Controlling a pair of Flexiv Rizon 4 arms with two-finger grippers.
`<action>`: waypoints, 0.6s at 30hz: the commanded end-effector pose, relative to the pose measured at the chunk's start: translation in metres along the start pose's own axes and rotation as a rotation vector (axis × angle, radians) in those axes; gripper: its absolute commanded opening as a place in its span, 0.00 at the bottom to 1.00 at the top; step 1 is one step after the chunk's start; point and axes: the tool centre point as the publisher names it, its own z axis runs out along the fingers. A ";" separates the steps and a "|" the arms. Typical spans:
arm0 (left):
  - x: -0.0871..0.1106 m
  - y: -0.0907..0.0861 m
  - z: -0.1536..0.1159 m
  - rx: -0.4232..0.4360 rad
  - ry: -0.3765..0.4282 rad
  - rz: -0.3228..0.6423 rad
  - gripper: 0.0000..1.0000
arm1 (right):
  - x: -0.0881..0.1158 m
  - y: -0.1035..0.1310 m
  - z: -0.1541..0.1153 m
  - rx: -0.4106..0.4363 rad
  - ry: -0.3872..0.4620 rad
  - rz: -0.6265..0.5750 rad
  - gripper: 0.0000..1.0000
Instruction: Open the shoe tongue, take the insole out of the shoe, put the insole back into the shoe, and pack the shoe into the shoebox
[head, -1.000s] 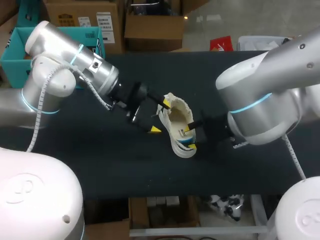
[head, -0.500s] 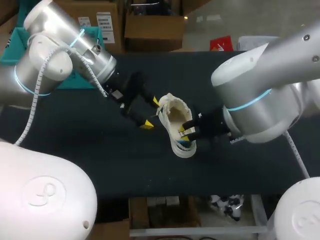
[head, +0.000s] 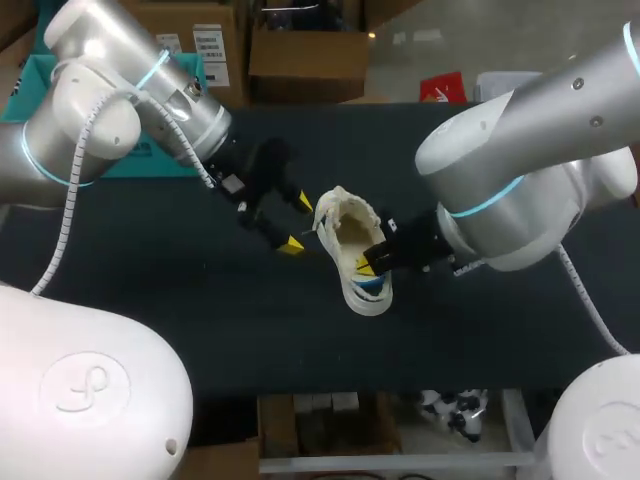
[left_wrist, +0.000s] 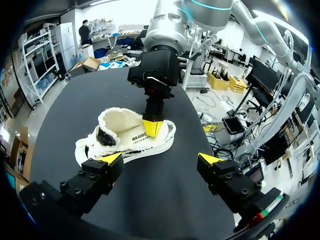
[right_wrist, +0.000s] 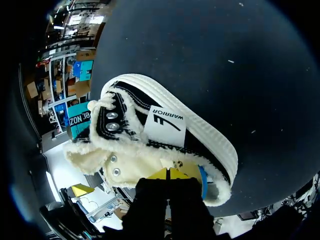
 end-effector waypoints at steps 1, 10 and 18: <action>0.004 0.007 -0.008 -0.026 -0.030 -0.108 1.00 | -0.004 0.008 0.014 0.004 -0.013 0.011 0.00; -0.002 0.013 -0.011 -0.111 -0.134 -0.227 1.00 | -0.018 0.015 0.013 -0.043 -0.049 0.050 0.00; -0.002 0.013 -0.011 -0.111 -0.134 -0.227 1.00 | -0.017 0.010 0.004 -0.039 -0.037 0.006 0.00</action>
